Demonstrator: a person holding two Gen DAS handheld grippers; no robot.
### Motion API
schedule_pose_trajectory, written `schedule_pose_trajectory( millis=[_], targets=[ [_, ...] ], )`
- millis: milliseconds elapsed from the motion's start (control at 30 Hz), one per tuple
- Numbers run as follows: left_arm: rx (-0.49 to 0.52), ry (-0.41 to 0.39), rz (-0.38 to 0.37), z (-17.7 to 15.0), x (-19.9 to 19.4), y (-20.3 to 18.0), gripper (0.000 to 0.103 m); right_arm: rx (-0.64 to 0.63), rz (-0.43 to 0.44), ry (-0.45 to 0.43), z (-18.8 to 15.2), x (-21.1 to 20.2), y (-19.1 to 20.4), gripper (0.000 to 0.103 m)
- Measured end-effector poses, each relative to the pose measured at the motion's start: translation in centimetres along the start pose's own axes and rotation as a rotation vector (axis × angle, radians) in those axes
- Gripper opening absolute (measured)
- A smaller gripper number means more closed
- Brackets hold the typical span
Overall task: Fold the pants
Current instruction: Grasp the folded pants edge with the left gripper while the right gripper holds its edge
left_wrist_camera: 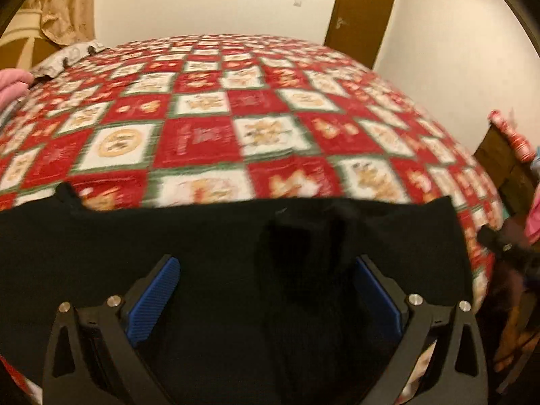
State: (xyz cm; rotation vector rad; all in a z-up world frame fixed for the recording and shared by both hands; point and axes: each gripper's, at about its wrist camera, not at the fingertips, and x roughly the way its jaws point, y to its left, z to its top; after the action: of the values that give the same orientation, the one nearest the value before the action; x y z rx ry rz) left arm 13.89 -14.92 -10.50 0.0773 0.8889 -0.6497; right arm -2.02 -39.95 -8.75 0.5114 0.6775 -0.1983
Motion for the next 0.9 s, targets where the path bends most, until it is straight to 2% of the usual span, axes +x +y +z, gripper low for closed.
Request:
schedule_pose_trajectory(
  millis=[167, 200, 233, 267, 300, 333, 367, 500, 667, 733, 767, 833, 867, 900],
  targets=[
    [0.032, 0.02, 0.002, -0.3, 0.3, -1.2, 0.101, 0.039, 0.033, 0.023, -0.4, 0.7, -0.7, 0.071],
    [0.03, 0.01, -0.005, -0.5, 0.1, -1.2, 0.092, 0.033, 0.029, 0.031, -0.6, 1.0, -0.6, 0.071],
    [0.017, -0.001, -0.012, -0.6, -0.3, -1.0, 0.077, 0.027, 0.027, 0.045, -0.9, 1.5, -0.4, 0.071],
    [0.003, -0.009, -0.016, -0.7, -0.6, -0.7, 0.068, 0.025, 0.029, 0.054, -1.1, 1.7, -0.3, 0.069],
    [-0.017, -0.016, -0.039, -0.6, -0.8, -0.4, 0.044, 0.021, 0.032, 0.064, -1.3, 2.0, -0.1, 0.067],
    [-0.042, -0.015, -0.083, -0.5, -1.0, 0.0, 0.029, 0.01, 0.031, 0.074, -1.6, 2.4, 0.2, 0.067],
    [-0.065, -0.016, -0.117, -0.5, -1.1, 0.3, 0.025, -0.006, 0.021, 0.072, -1.7, 2.5, 0.5, 0.067],
    [-0.044, -0.041, -0.129, -0.7, -1.3, 0.0, 0.016, -0.053, -0.006, 0.067, -1.9, 2.6, 1.3, 0.067],
    [-0.055, -0.058, -0.148, -0.4, -1.8, 0.4, 0.013, 0.034, 0.025, 0.021, -0.5, 2.7, 0.2, 0.066],
    [-0.05, -0.071, -0.157, -0.3, -2.3, 0.5, 0.011, 0.039, 0.037, 0.039, 0.0, 3.5, 0.2, 0.044],
    [-0.038, -0.078, -0.154, -0.3, -2.6, 0.3, 0.011, 0.03, 0.049, 0.073, 0.0, 4.3, 0.7, 0.025],
    [0.012, -0.104, -0.126, -0.4, -3.4, -0.5, 0.011, -0.036, -0.012, 0.051, -0.1, 4.3, 2.4, 0.022],
    [0.034, -0.119, -0.109, -0.5, -3.9, -0.8, 0.011, -0.062, -0.019, 0.046, -0.1, 4.3, 3.0, 0.018],
    [0.045, -0.13, -0.099, -0.4, -4.2, -0.8, 0.011, -0.083, -0.025, 0.038, -0.2, 4.1, 3.8, 0.018]
  ],
)
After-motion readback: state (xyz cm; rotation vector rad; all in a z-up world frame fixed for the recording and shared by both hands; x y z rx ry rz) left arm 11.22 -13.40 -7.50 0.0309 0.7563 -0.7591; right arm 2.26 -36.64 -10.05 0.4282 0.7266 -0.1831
